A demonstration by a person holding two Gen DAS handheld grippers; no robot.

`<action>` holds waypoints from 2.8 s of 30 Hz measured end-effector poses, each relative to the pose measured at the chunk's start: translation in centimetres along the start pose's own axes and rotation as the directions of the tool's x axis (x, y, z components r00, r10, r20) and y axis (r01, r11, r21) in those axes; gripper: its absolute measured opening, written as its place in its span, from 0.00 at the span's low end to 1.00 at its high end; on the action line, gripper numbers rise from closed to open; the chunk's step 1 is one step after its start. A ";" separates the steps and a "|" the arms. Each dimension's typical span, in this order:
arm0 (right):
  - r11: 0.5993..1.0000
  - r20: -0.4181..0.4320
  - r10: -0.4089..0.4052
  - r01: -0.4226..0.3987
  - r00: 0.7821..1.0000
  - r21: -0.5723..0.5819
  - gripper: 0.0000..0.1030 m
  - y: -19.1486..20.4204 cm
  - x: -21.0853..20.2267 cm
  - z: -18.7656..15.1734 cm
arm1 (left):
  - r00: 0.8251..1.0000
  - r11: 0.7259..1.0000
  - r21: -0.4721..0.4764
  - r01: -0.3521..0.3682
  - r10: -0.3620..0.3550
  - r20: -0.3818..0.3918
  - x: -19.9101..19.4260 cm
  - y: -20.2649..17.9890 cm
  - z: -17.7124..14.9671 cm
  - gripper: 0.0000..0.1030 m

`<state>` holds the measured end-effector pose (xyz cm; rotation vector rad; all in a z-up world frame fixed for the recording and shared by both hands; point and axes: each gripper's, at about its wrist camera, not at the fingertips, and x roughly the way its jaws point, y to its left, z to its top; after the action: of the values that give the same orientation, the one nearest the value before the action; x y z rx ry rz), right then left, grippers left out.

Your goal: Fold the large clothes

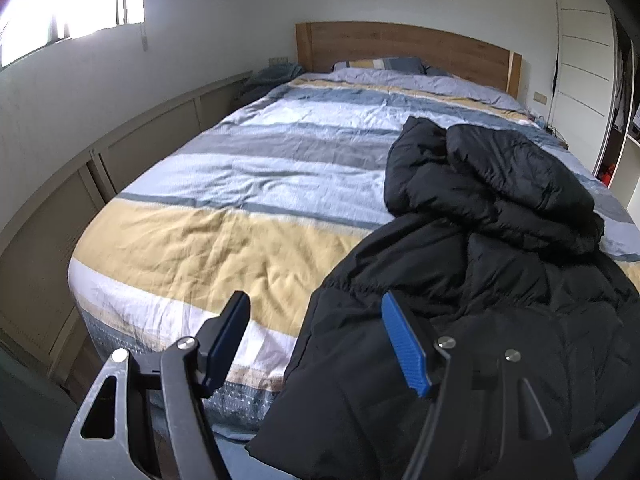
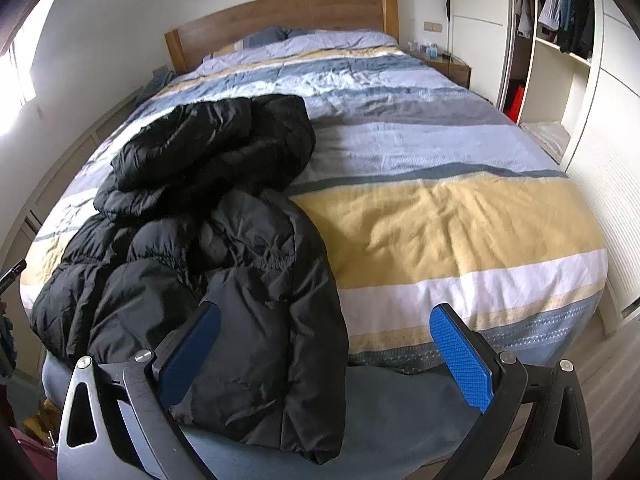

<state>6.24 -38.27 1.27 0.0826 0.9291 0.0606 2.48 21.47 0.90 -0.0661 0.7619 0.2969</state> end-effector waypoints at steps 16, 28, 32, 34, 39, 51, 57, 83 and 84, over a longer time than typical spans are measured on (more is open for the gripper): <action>1.000 -0.118 -0.004 0.005 0.993 0.006 1.00 0.1 4.4 -0.9 | 0.993 1.000 0.002 0.008 -0.008 -0.122 4.2 0.6 -2.4 0.65; 1.000 -0.181 0.003 0.002 0.983 0.029 1.00 -0.1 6.9 -1.4 | 0.985 0.999 -0.009 0.041 -0.042 -0.170 6.1 0.5 -3.6 0.65; 1.000 -0.203 0.008 -0.004 0.979 0.020 1.00 0.3 7.7 -1.2 | 0.982 0.999 -0.013 0.046 -0.048 -0.183 6.6 0.5 -4.0 0.65; 1.000 -0.211 0.012 -0.008 0.977 0.018 1.00 0.4 8.1 -1.2 | 0.981 0.999 -0.018 0.049 -0.052 -0.189 6.9 0.6 -4.1 0.65; 1.000 -0.234 0.024 -0.022 0.972 0.009 1.00 1.0 9.1 -1.1 | 0.977 0.998 -0.023 0.054 -0.058 -0.205 7.6 0.7 -4.4 0.65; 0.998 -0.283 0.059 -0.047 0.957 0.050 0.99 0.6 11.3 -2.3 | 0.969 0.998 -0.028 0.064 -0.069 -0.239 8.8 0.9 -5.3 0.65; 0.996 -0.301 0.077 -0.059 0.951 0.068 0.99 0.3 12.2 -2.5 | 0.966 0.998 -0.021 0.059 -0.062 -0.250 9.2 0.8 -5.5 0.66; 0.981 -0.392 0.185 -0.146 0.901 0.128 0.99 2.4 15.7 -3.6 | 0.951 0.990 -0.086 0.109 -0.129 -0.281 10.3 1.7 -6.3 0.69; 0.980 -0.395 0.192 -0.152 0.899 0.129 0.99 2.5 15.8 -3.7 | 0.947 0.987 -0.102 0.121 -0.146 -0.286 10.4 1.9 -6.4 0.69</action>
<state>12.63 -34.18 -13.28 0.2484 1.3407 0.2043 4.75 24.74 -10.79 -0.2446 1.0344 0.1906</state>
